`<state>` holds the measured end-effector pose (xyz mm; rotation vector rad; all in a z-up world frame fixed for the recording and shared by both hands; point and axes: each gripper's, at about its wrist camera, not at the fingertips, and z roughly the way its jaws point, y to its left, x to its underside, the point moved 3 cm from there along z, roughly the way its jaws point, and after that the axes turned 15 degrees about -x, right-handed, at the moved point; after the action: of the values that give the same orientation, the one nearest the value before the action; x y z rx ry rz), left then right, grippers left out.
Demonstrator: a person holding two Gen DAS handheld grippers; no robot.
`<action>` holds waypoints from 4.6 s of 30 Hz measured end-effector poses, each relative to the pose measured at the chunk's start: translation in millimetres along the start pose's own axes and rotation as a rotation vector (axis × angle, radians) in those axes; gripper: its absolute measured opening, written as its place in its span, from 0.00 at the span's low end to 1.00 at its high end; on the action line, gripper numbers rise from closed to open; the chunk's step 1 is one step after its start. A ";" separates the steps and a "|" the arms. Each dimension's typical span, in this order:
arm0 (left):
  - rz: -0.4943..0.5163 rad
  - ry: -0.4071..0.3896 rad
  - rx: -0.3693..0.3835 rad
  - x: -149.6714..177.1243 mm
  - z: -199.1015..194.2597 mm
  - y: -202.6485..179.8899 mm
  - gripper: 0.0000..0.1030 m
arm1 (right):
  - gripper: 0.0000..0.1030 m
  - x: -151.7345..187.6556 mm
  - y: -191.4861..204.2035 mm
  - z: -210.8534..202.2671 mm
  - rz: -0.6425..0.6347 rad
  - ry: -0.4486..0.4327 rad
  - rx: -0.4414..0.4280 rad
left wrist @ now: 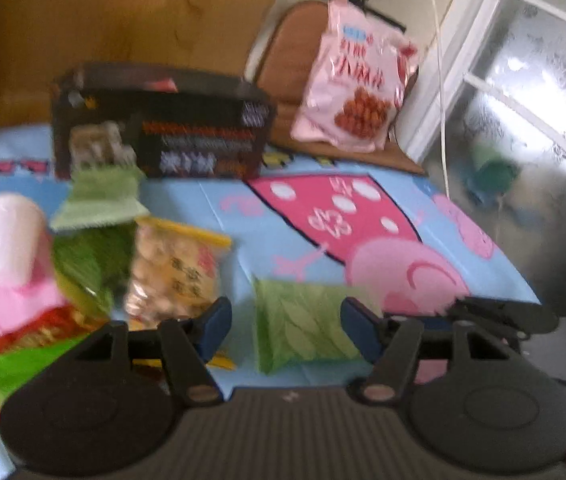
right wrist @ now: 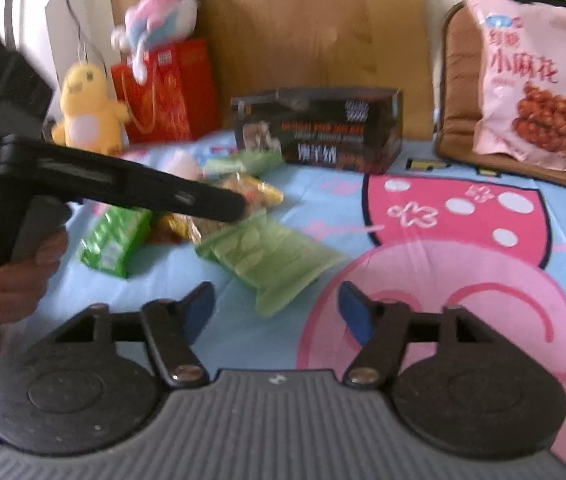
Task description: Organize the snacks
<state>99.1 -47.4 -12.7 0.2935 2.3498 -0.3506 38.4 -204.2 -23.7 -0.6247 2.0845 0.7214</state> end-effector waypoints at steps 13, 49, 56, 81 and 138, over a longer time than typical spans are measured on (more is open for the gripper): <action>-0.053 -0.137 -0.012 -65.1 -27.1 8.3 0.42 | 0.35 -47.4 5.8 1.2 -0.153 -0.091 0.002; -0.016 0.034 -0.038 -88.7 37.3 27.9 0.41 | 0.40 -90.3 -23.3 96.7 0.034 0.030 -0.180; 0.022 0.038 0.033 -60.1 26.2 -36.7 0.41 | 0.41 -46.2 -24.0 4.3 0.094 -0.111 -0.053; -0.252 0.172 0.075 40.7 -41.1 2.9 0.44 | 0.54 -22.9 -37.8 -41.1 0.130 -0.159 -0.175; -0.208 -0.056 -0.088 -92.3 -11.6 43.2 0.27 | 0.13 -81.5 -35.7 35.0 -0.015 -0.021 -0.157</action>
<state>170.4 -13.1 52.7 -0.0033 2.3379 -0.3478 124.3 -191.6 16.5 -0.7159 2.0147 0.8856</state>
